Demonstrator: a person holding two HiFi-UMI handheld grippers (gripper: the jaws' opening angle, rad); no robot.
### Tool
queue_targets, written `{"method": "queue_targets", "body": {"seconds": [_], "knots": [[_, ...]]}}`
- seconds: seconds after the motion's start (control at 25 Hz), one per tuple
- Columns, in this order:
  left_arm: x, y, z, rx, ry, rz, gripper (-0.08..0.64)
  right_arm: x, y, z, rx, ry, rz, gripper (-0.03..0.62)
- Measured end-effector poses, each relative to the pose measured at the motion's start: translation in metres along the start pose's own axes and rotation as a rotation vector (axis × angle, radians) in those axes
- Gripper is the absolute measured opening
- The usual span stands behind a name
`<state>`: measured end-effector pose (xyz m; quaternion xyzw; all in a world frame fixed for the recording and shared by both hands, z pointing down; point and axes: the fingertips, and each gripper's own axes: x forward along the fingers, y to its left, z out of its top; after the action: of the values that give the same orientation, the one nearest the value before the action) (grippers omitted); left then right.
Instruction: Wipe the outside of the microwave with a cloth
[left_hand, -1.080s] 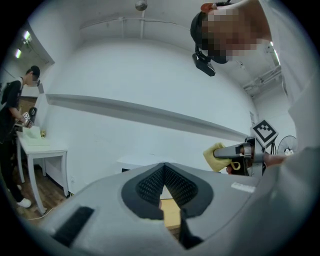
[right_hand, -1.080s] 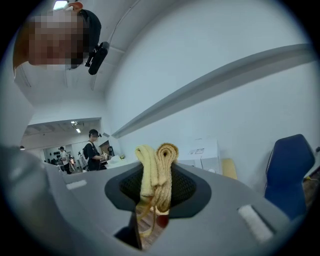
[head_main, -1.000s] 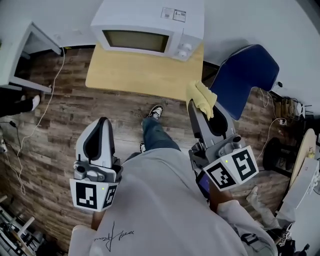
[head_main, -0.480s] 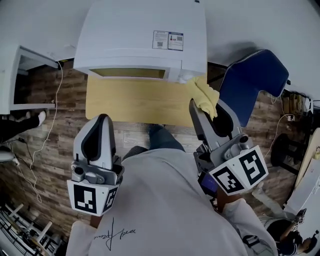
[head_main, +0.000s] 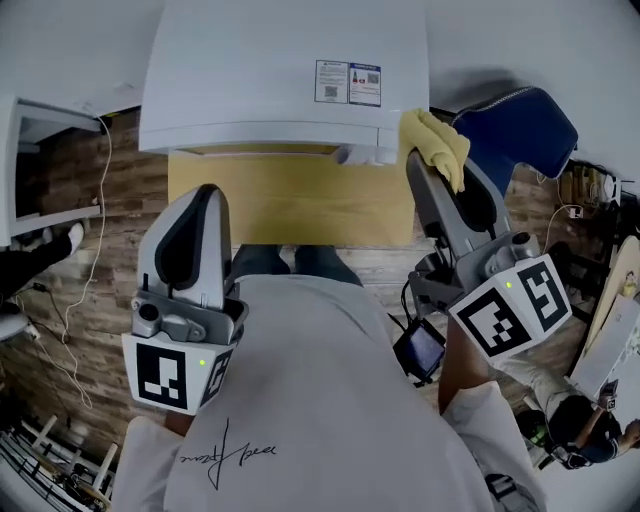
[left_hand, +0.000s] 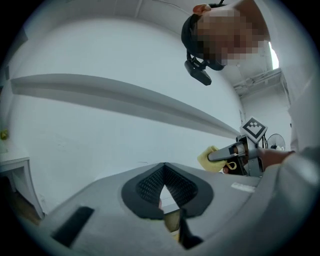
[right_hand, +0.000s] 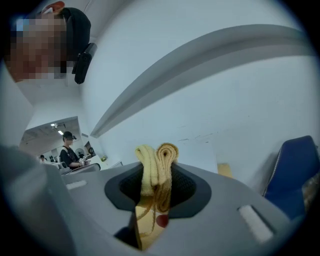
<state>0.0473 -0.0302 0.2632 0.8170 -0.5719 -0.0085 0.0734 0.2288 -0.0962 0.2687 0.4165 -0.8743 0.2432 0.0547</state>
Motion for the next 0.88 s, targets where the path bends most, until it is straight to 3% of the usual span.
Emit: {"method": "queue_targets", "body": {"seconds": [0.24, 0.44, 0.88], "knots": [[0.019, 0.031, 0.012, 0.024, 0.013, -0.136, -0.002, 0.025, 0.000, 0.012, -0.016, 0.030, -0.121, 0.118], [0.027, 0.055, 0.016, 0.027, -0.012, -0.235, -0.002, 0.060, 0.001, 0.027, 0.010, 0.070, -0.140, 0.118], [0.036, 0.079, 0.023, 0.001, -0.044, -0.229, -0.002, 0.124, -0.085, 0.058, -0.076, 0.198, -0.365, 0.117]]}}
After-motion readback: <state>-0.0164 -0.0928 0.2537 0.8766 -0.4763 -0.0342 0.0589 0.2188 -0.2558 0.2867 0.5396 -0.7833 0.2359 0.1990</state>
